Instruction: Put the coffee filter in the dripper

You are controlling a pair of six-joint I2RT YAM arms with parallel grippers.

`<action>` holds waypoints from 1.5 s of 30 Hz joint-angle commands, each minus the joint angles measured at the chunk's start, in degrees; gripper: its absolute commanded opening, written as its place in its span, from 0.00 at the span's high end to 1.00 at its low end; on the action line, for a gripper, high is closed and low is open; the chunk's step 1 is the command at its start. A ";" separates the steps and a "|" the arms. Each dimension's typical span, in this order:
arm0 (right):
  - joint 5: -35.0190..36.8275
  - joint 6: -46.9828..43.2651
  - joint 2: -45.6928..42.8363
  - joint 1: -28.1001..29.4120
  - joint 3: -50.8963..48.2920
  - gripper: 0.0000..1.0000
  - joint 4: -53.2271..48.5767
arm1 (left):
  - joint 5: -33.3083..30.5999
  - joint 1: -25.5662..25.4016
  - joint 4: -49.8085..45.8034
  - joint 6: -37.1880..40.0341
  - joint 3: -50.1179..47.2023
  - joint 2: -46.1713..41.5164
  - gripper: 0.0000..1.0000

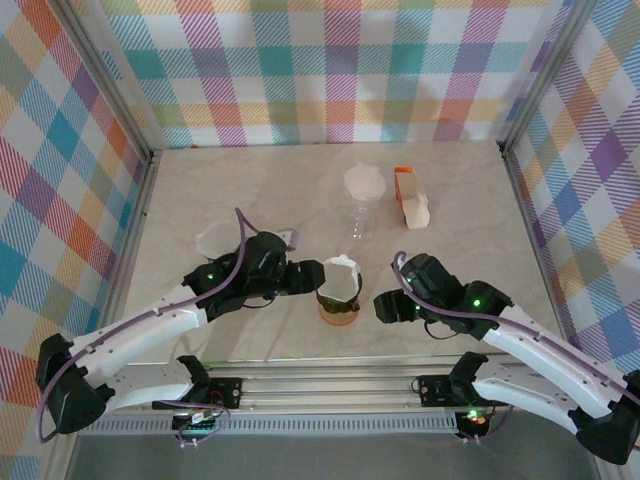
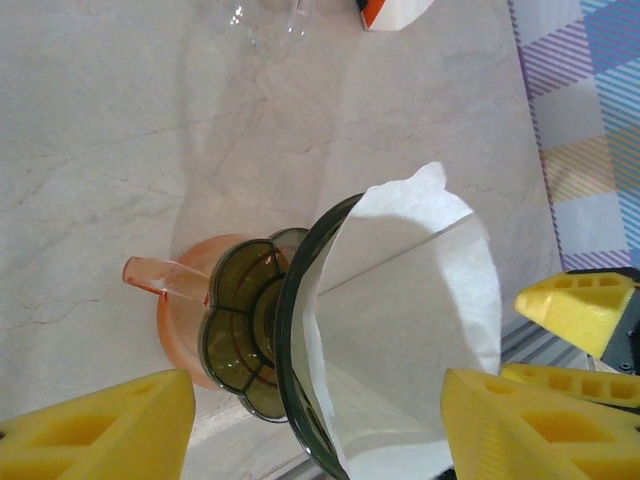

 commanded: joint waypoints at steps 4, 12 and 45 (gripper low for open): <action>0.33 1.98 -1.68 0.18 -1.95 0.28 0.84 | -8.20 0.50 -8.40 4.18 4.98 -5.94 0.29; -0.82 2.07 -1.43 0.16 -3.72 0.28 3.18 | -12.04 16.57 -17.75 7.49 9.57 -15.77 0.33; -0.40 -0.44 -6.45 0.13 -4.43 0.28 5.34 | 22.34 76.79 14.12 -12.30 -25.14 -2.31 1.00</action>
